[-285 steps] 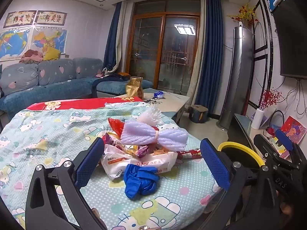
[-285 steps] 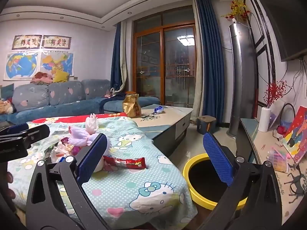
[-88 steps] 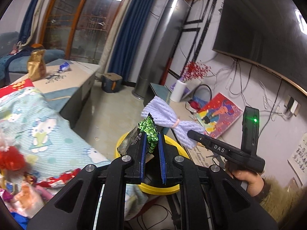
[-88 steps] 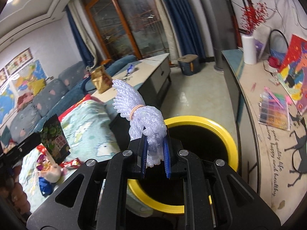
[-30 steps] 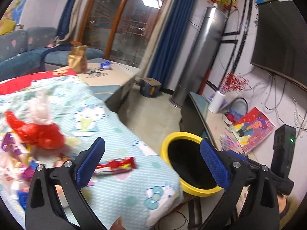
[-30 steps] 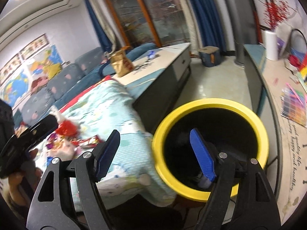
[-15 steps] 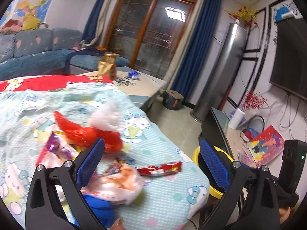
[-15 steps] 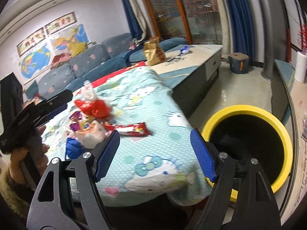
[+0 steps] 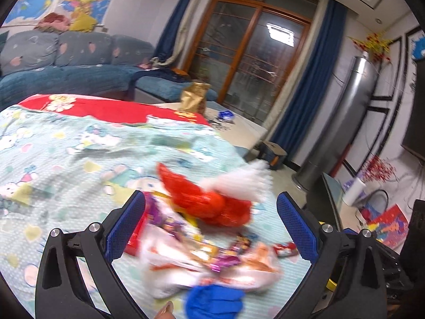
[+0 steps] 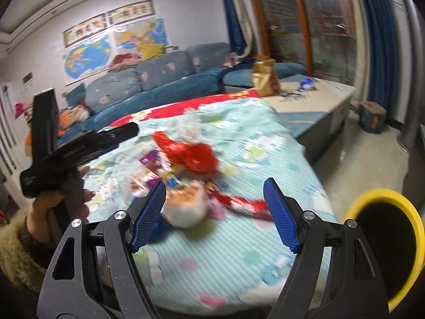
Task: Collect trash
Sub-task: 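Move both open grippers back to the trash pile on the bed, then grasp another white foam net with the right gripper while the left gripper grasps the red plastic bag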
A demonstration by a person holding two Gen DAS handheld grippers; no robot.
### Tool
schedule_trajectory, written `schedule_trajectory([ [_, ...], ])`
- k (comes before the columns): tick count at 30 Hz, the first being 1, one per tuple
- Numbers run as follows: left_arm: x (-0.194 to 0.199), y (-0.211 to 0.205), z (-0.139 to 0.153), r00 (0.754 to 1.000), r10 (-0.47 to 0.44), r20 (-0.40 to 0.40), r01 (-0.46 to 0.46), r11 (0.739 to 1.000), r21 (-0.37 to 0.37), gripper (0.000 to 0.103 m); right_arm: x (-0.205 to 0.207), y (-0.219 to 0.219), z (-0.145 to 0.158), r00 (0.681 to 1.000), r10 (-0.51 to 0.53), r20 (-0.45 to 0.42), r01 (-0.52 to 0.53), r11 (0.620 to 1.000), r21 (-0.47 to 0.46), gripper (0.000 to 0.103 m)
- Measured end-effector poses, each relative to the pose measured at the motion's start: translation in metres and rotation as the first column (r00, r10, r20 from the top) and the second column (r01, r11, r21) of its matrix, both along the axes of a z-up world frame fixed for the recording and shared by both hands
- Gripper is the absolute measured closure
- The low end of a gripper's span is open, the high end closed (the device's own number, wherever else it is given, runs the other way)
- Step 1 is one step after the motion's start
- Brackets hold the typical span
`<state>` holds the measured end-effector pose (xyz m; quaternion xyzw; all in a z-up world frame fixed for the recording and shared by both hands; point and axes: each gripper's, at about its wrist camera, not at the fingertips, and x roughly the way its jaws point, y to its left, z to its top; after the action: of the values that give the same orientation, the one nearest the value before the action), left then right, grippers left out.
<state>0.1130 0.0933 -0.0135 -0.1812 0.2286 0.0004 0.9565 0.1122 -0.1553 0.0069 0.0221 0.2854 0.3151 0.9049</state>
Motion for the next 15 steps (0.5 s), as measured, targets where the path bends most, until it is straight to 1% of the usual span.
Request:
schedule_trajectory([
  [6, 0.021, 0.04, -0.007, 0.998, 0.044, -0.053, -0.046, 0.998, -0.034, 0.007, 0.025, 0.04, 0.003, 0.999, 0.048, 0.014, -0.048, 0.999, -0.016, 0.035],
  [11, 0.045, 0.067, -0.012, 0.995, 0.037, -0.096, -0.047, 0.993, -0.109, 0.008, 0.05, 0.067, 0.002, 0.997, 0.071, 0.015, -0.071, 0.996, -0.052, 0.035],
  [14, 0.059, 0.074, -0.016, 0.993, 0.019, -0.116, -0.035, 0.99, -0.139, 0.008, 0.061, 0.079, -0.002, 0.997, 0.077, 0.006, -0.077, 0.994, -0.076, 0.035],
  [15, 0.064, 0.076, -0.018, 0.992, 0.01, -0.129, -0.029, 0.988, -0.149, 0.011, 0.065, 0.082, -0.003, 0.997, 0.077, 0.001, -0.077, 0.994, -0.079, 0.035],
])
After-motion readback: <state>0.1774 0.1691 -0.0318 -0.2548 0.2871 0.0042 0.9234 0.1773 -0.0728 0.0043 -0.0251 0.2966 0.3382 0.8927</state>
